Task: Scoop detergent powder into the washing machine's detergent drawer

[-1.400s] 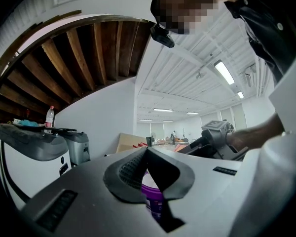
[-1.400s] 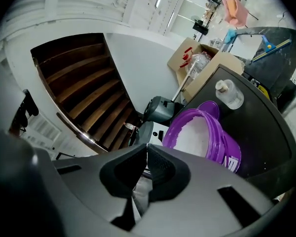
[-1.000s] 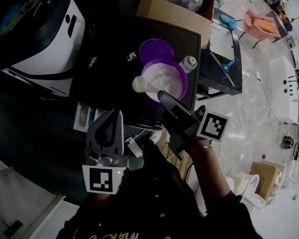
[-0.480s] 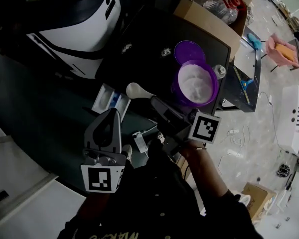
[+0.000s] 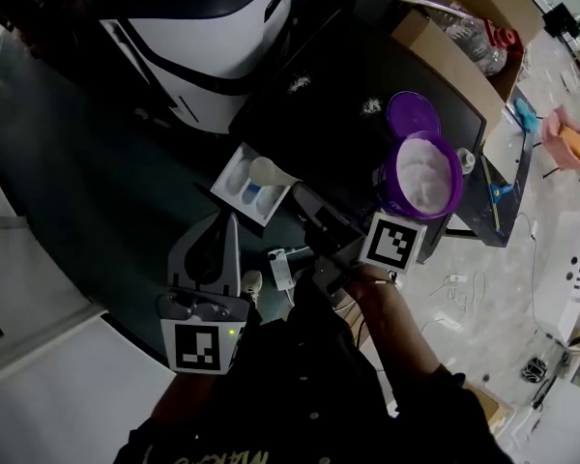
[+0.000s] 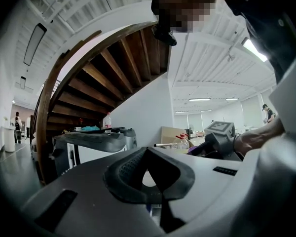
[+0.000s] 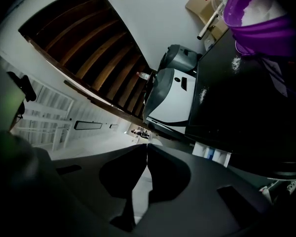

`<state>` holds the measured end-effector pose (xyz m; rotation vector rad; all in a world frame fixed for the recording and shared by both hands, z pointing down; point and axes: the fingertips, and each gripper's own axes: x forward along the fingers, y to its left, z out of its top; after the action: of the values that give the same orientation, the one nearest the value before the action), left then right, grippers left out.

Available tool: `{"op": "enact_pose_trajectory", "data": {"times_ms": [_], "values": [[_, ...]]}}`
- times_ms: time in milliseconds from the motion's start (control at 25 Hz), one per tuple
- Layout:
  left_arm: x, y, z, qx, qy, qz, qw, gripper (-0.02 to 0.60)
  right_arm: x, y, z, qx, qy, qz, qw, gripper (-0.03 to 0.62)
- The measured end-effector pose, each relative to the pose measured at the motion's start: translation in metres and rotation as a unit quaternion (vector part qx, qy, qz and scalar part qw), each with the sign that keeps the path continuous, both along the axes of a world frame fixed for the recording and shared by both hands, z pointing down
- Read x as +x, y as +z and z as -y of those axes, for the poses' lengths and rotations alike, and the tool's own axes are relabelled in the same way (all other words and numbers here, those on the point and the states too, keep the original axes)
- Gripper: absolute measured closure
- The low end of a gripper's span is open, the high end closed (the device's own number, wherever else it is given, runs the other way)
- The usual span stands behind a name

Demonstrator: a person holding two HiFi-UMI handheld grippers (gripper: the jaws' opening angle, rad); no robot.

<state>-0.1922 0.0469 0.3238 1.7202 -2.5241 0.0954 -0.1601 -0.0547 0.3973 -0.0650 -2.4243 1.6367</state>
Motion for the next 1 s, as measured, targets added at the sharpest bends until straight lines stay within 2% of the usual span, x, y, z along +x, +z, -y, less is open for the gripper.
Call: {"op": "enact_pose_trajectory", "data": {"times_ms": [200, 640, 840, 1000], "values": [[-0.014, 0.006, -0.013, -0.002, -0.03, -0.009, 0.9995, 0.566, -0.02, 0.013, -0.01, 0.006, -0.02, -0.012, 1.0, 0.563], [-0.027, 0.026, -0.021, -0.009, -0.049, -0.022, 0.9985, 0.566, -0.057, 0.079, -0.016, 0.041, -0.042, -0.079, 0.995, 0.563], [-0.03, 0.042, -0.023, -0.015, -0.057, -0.035, 0.9976, 0.566, -0.071, 0.116, -0.02, 0.094, -0.066, -0.111, 0.987, 0.563], [-0.03, 0.053, -0.027, -0.019, -0.061, -0.04, 0.9972, 0.566, -0.08, 0.142, -0.026, 0.155, -0.095, -0.134, 0.974, 0.563]]}}
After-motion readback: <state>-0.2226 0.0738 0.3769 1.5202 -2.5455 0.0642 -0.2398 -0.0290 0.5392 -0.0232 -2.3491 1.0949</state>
